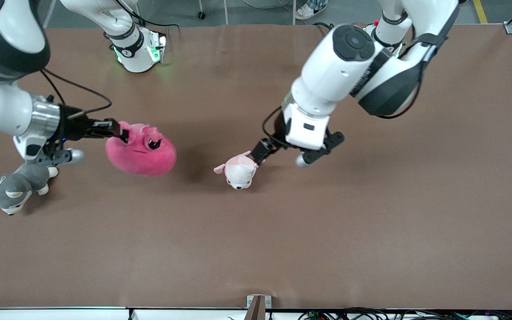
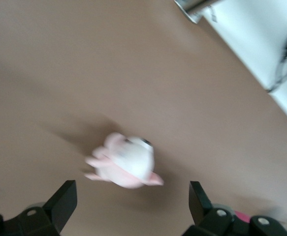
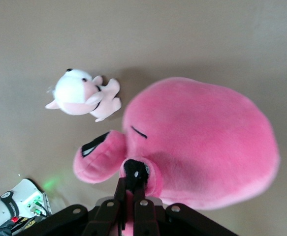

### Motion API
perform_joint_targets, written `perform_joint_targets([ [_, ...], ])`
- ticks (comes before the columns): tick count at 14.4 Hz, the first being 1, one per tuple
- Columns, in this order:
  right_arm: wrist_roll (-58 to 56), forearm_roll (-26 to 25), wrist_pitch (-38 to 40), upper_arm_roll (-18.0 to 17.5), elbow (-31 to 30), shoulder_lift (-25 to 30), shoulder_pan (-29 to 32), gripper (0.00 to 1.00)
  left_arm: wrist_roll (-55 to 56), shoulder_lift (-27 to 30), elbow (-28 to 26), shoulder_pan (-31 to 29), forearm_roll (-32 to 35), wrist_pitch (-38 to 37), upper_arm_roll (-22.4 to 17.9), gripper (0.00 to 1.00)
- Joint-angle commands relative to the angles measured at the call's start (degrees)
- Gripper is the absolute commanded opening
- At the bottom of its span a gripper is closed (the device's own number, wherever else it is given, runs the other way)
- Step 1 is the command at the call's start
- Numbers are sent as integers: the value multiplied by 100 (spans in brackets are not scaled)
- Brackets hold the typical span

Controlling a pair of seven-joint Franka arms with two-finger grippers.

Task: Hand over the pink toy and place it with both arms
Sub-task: 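Lower the pink plush with the right gripper while the left gripper withdraws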

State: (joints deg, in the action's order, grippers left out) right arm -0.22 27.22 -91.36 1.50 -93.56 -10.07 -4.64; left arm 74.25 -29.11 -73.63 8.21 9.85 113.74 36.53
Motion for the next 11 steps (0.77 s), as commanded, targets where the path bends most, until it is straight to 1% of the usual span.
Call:
perform_joint_targets([
  [1,-661,-6,57,-89,268,-468,401,0,-1119,239,-81,-459,315,-702,13,100],
  [5,-1655,-6,40,-89,277,-978,824,1,-2543,406,-81,-1399,324,-1116,30,100],
  [8,-2200,38,49,-89,444,-1400,1158,1,-3948,625,-72,-2111,316,-1511,39,100],
  [11,-2544,73,40,-89,453,-1630,1343,1,-4786,915,-72,-2534,316,-2151,48,100],
])
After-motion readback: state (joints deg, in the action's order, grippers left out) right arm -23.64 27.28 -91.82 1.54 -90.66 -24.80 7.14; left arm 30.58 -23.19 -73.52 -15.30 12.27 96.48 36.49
